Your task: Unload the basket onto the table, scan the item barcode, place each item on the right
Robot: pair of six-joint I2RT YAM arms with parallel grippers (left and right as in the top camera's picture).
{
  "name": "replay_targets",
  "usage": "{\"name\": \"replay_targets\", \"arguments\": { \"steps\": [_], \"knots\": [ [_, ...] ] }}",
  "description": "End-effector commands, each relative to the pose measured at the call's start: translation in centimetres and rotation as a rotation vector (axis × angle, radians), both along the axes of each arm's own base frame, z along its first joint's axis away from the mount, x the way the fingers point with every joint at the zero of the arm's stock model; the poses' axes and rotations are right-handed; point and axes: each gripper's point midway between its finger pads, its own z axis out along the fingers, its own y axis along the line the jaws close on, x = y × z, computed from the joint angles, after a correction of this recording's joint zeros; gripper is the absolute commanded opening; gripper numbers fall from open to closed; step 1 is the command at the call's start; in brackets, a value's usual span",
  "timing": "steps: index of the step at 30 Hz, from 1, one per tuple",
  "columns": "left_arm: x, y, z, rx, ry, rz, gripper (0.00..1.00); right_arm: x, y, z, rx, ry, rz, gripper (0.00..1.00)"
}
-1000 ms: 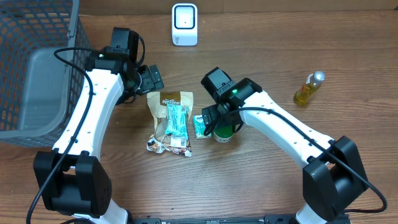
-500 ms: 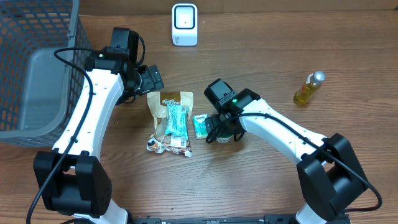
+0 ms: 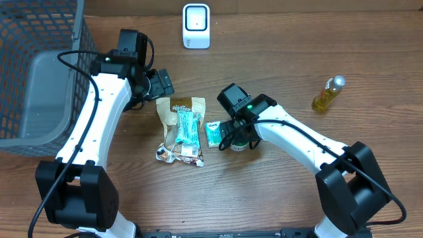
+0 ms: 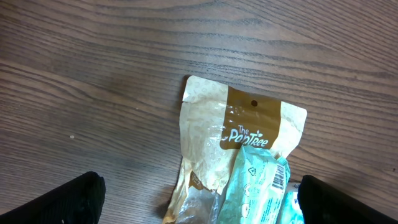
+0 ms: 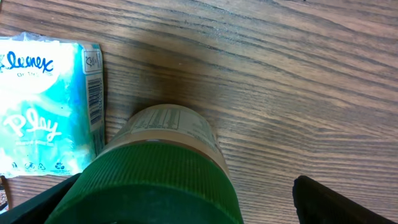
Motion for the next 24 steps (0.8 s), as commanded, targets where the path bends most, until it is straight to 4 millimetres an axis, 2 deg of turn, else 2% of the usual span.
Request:
{"name": "replay_targets", "arguments": {
  "steps": [1, 3, 7, 10, 18, 24],
  "knots": [
    [0.4, -0.1, 0.4, 0.002, -0.015, -0.011, 1.0, 0.1, -0.3, 0.4, -0.001, -0.015, -0.017, 0.92],
    [0.4, -0.1, 0.4, 0.002, -0.015, -0.011, 1.0, 0.1, -0.3, 0.4, -0.002, -0.014, -0.017, 0.79],
    [0.4, -0.1, 0.4, 0.002, -0.015, -0.011, 1.0, 0.1, -0.5, 0.4, -0.008, -0.011, -0.021, 0.76],
    [0.4, -0.1, 0.4, 0.002, -0.015, -0.011, 1.0, 0.3, -1.4, 0.4, -0.015, -0.001, -0.051, 0.69],
    [0.4, -0.1, 0.4, 0.002, -0.015, -0.011, 1.0, 0.8, -5.0, 0.3, -0.035, 0.041, -0.177, 0.67],
    [0.4, -0.1, 0.4, 0.002, -0.015, -0.011, 1.0, 0.8, -5.0, 0.2, 0.003, 0.064, -0.193, 0.67]
  ]
}}
